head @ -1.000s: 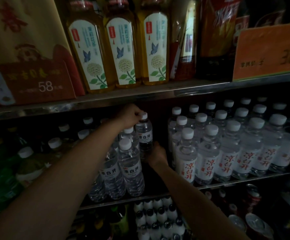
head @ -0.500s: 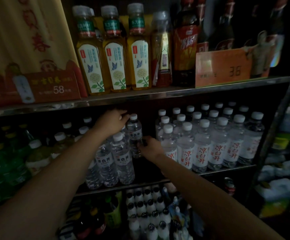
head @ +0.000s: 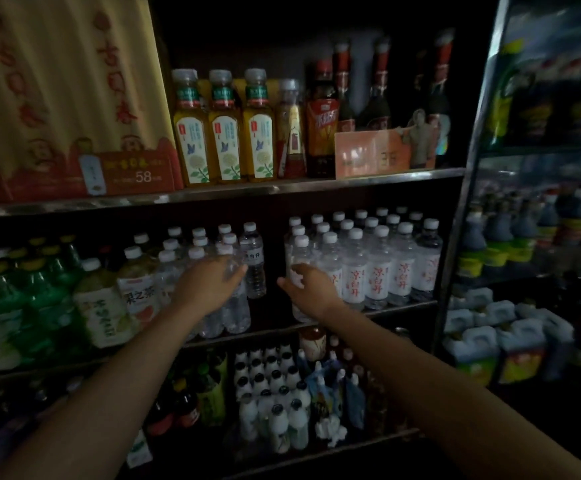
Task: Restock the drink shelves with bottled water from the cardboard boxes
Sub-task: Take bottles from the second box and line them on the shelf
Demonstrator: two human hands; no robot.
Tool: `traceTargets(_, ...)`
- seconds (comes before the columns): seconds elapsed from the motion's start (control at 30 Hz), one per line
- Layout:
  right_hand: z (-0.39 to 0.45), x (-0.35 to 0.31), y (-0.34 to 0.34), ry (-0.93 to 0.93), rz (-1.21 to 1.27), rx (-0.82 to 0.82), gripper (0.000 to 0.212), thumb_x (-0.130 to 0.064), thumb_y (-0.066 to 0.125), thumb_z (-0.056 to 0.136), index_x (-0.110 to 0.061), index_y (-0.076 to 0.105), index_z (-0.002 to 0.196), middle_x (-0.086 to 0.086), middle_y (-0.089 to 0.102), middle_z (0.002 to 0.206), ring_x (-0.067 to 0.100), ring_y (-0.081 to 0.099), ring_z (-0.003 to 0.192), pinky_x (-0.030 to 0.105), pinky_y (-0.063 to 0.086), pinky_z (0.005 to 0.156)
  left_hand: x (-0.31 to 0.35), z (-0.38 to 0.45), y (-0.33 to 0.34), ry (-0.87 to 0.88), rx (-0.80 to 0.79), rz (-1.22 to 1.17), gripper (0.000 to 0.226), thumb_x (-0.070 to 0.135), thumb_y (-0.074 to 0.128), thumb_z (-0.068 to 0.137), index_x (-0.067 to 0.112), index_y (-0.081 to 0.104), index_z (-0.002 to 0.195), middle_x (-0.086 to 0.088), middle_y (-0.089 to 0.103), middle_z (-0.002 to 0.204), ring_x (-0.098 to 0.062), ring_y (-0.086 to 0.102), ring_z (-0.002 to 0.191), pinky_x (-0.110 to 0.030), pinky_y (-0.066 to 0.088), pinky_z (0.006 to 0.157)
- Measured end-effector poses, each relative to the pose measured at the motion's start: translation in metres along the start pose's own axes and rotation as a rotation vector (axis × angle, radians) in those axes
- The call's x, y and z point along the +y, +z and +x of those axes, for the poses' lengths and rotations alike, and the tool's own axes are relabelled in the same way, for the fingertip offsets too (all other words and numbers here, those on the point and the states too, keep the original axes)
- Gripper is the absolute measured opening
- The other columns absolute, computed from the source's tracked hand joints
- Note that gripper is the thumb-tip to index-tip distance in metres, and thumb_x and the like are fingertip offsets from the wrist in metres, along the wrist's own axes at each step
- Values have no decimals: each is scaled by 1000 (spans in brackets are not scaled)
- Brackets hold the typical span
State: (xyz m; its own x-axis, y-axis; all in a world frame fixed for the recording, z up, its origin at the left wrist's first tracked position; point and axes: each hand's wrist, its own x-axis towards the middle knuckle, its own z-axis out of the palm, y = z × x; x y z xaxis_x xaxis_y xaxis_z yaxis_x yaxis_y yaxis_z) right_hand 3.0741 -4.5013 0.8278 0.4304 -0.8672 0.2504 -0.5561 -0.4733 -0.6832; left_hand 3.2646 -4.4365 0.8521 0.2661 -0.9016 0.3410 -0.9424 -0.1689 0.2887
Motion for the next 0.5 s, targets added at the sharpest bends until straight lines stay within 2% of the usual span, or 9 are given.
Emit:
traceTargets(0.13,-59,3,-13,69,-19,48,59,-43,55,94,-7,44,139,12,53,138,27,52,122,32,43,96,19,-54,9,10,-44,-27,63,57,33,95,18,36,145,-4,45,145,-24,49,125,-36,45,98)
traceTargets(0.2,-94,5,-21,103,-27,64,58,-43,54,94,-8,45,139,11,52,138,26,53,122,31,43,96,28,-83,12,41,-71,-72,65,59,32,95,17,37,144,-4,44,146,-24,46,128,-38,42,103)
traceTargets(0.33,-181,21,-39,189,-63,119,42,-38,56,94,-8,58,124,9,64,120,24,59,111,26,45,80,49,-146,25,112,-157,-104,63,61,30,94,20,42,141,-3,50,141,-24,53,121,-37,46,97)
traceTargets(0.5,-296,55,-67,368,-143,215,47,-41,57,93,-5,59,122,14,66,114,29,61,106,32,47,79,99,-218,49,203,-226,-205,53,54,37,96,20,49,136,-3,56,134,-25,55,118,-33,47,91)
